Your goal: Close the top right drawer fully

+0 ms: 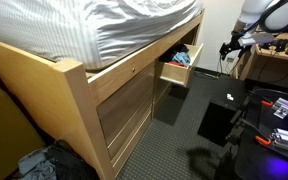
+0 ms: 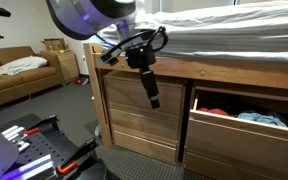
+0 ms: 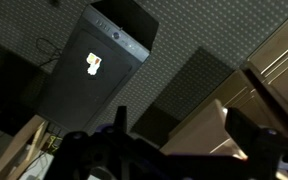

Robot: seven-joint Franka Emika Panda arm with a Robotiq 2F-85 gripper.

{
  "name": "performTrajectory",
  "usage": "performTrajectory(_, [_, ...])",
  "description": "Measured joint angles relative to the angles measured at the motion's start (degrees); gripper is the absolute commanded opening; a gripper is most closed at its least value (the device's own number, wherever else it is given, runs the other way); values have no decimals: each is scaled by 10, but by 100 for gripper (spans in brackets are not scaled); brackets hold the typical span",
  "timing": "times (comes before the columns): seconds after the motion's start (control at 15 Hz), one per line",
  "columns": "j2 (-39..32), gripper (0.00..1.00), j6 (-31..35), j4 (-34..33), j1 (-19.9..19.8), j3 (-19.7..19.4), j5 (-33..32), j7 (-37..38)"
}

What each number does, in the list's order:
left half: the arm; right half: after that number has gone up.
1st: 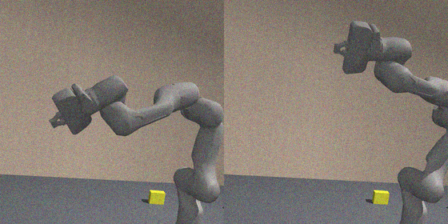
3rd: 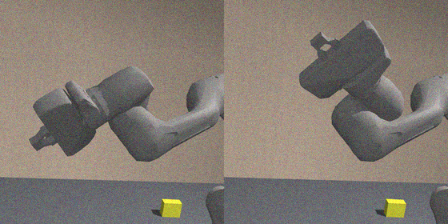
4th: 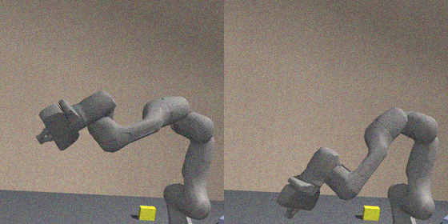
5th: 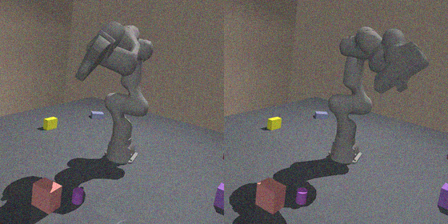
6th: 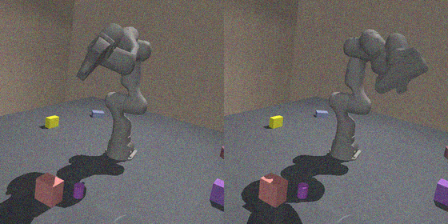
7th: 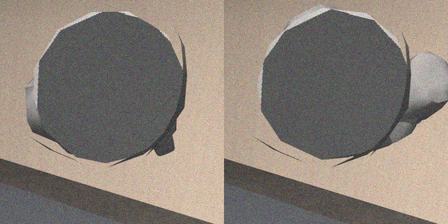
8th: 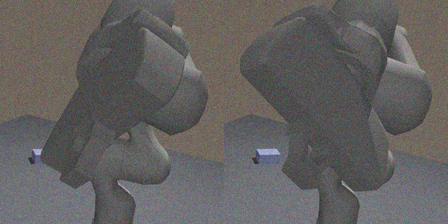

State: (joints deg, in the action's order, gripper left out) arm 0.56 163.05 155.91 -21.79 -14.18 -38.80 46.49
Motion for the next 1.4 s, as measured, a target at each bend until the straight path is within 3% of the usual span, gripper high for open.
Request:
performTrajectory(0.13, [-2, 100, 32, -5, -39, -63, -21, -1])
performTrajectory(0.2, [-1, 100, 36, -5, -51, -76, -24, -11])
performTrajectory(0.67, [-1, 100, 39, -5, -33, -62, -30, 7])
performTrajectory(0.87, [-6, 100, 91, -31, -33, -63, -98, 105])
performTrajectory(1.13, [-99, 100, 135, -137, -37, -97, -158, 268])
performTrajectory(1.4, [-229, 100, 157, -170, -73, -84, -73, 260])
